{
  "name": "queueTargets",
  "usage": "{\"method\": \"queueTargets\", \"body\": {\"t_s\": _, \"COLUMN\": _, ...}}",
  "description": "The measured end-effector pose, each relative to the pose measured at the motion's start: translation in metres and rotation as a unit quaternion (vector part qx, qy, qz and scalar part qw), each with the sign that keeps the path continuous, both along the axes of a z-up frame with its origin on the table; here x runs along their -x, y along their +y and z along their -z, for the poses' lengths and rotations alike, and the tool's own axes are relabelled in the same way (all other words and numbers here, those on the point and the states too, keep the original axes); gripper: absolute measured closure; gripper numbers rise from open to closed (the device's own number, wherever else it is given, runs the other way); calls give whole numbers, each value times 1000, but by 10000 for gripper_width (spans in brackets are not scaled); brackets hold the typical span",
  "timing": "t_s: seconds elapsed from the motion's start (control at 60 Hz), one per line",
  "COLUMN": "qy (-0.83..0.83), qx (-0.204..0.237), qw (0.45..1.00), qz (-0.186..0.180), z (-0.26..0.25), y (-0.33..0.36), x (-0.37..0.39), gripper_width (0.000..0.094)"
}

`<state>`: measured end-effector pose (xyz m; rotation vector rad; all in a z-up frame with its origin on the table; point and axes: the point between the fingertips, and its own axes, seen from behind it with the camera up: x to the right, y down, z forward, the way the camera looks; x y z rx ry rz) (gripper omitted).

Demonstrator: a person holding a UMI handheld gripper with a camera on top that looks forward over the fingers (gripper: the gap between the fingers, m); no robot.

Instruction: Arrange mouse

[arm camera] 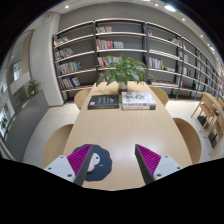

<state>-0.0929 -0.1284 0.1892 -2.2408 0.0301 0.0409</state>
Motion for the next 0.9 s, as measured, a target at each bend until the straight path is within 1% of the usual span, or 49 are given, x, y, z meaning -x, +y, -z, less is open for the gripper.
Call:
{"method": "queueTargets", "body": {"t_s": 0.133, "qy": -8, "qx": -10, "qw": 1000, "qz": -2, "z": -7, "y": -26, "x": -39, "gripper_width": 87}}
{"method": "queueTargets", "body": {"t_s": 0.267, "qy": -13, "qx": -4, "qw": 1000, "qz": -3, "z": -3, "y": -56, "x": -75, "gripper_width": 84}}
{"method": "queueTargets", "body": {"t_s": 0.45, "qy": -13, "qx": 5, "qw": 1000, "qz": -14, "z": 9, "y": -88, "x": -99, "gripper_width": 82}}
{"method": "queueTargets", "body": {"t_s": 0.683, "qy": -8, "qx": 6, "qw": 1000, "qz": -11, "z": 9, "y": -105, "x": -116, "gripper_width": 83}}
{"method": "queueTargets", "body": {"t_s": 0.9, "qy": -3, "qx": -6, "qw": 1000, "qz": -15, "z": 1, "y": -101, "x": -120, "gripper_width": 85}}
